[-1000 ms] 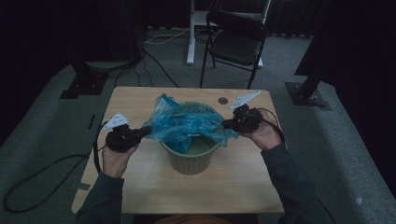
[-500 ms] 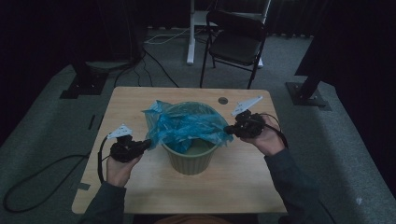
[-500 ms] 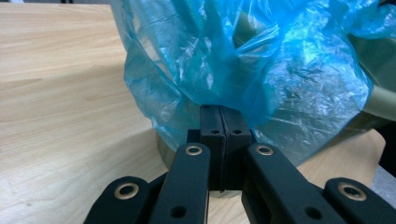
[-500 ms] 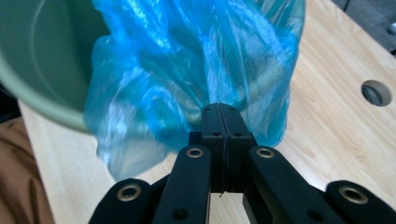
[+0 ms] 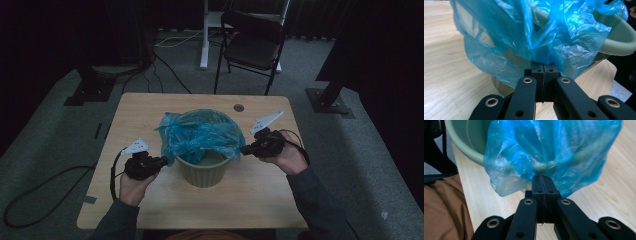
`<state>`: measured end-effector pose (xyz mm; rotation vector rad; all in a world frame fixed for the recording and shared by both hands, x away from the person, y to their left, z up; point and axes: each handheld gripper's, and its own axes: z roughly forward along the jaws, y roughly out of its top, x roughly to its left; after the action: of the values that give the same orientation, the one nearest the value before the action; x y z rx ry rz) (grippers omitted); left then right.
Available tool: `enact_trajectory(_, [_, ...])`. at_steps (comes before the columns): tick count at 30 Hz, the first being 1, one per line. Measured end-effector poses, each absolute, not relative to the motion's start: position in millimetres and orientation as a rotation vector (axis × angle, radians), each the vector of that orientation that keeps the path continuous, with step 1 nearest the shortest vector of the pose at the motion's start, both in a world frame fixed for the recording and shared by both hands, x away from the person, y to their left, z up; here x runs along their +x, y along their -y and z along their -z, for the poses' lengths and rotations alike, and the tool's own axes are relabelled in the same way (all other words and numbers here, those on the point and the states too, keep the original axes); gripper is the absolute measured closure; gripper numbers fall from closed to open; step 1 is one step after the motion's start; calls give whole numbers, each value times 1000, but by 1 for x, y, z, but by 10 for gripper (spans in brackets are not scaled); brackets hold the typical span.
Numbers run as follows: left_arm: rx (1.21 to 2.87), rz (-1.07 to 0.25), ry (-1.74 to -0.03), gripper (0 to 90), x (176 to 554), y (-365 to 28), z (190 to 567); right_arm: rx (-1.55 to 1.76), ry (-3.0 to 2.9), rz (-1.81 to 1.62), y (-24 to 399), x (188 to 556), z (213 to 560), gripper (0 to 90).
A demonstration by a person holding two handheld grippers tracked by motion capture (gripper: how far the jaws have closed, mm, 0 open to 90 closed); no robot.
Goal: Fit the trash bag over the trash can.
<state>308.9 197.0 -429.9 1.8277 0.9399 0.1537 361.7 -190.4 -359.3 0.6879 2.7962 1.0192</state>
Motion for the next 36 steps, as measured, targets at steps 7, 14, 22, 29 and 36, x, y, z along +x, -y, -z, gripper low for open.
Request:
enact_trajectory(7, [1833, -154, -933, 888, 307, -196, 431, 684, -2805, -1037, 190, 359, 365, 869])
enact_trajectory(14, [1831, -156, -927, 881, 310, -194, 433, 684, -2784, -1127, 195, 358, 364, 735])
enact_trajectory(22, [1825, -167, -930, 882, 313, -193, 433, 671, -2798, -1149, 190, 358, 369, 695])
enact_trajectory(29, [1819, -174, -933, 886, 319, -189, 433, 682, -2790, -1157, 183, 363, 373, 781])
enact_trajectory(36, [1835, -176, -924, 891, 319, -182, 438, 694, -2806, -1123, 180, 369, 382, 899])
